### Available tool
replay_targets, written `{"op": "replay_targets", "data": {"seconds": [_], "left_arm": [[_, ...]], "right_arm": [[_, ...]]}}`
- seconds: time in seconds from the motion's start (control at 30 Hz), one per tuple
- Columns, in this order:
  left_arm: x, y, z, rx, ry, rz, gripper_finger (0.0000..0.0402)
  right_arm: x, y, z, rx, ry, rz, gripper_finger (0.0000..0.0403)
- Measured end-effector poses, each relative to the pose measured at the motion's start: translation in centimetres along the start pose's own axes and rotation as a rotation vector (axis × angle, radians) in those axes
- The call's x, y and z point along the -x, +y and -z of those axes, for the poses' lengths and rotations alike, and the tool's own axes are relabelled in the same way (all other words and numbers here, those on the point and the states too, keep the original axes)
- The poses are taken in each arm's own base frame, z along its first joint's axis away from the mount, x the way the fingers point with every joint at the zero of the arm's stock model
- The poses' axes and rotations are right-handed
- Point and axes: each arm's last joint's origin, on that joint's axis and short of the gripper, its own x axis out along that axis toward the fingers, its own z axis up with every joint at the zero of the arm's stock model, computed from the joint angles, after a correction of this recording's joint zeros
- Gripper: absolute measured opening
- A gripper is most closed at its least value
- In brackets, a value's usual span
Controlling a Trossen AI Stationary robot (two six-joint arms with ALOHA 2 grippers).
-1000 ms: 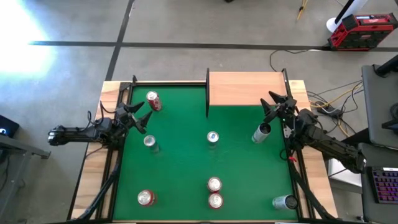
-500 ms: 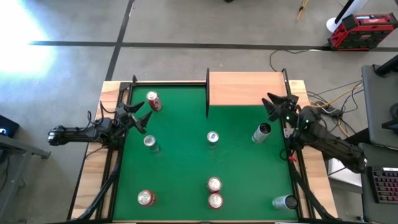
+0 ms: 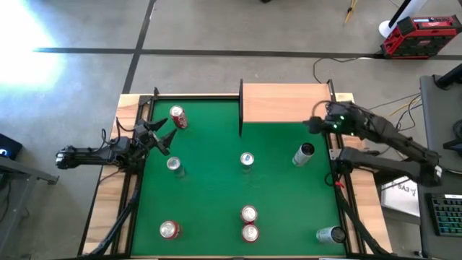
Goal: Place canned beverage on shelf
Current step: Put the top white yellow soda can on the shelf
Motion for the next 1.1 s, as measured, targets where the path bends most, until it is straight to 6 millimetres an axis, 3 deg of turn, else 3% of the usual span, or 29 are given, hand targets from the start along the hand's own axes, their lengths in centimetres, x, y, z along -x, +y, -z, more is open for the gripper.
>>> {"op": "replay_targets", "data": {"seconds": [0.27,0.53,1.1], "left_arm": [[0.0,0.0,0.0,0.000,0.000,0.000,0.0324],[0.0,0.0,0.0,0.000,0.000,0.000,0.0324],[0.0,0.0,0.0,0.000,0.000,0.000,0.0324]], "right_arm": [[0.0,2.5,-1.5,-0.100,0.350,0.149,0.0336],[-1.4,3.4,-0.9,-0.180,0.651,0.310,0.0336],[-1.9,4.8,-0.3,-0.168,0.689,0.248,0.0336]]}}
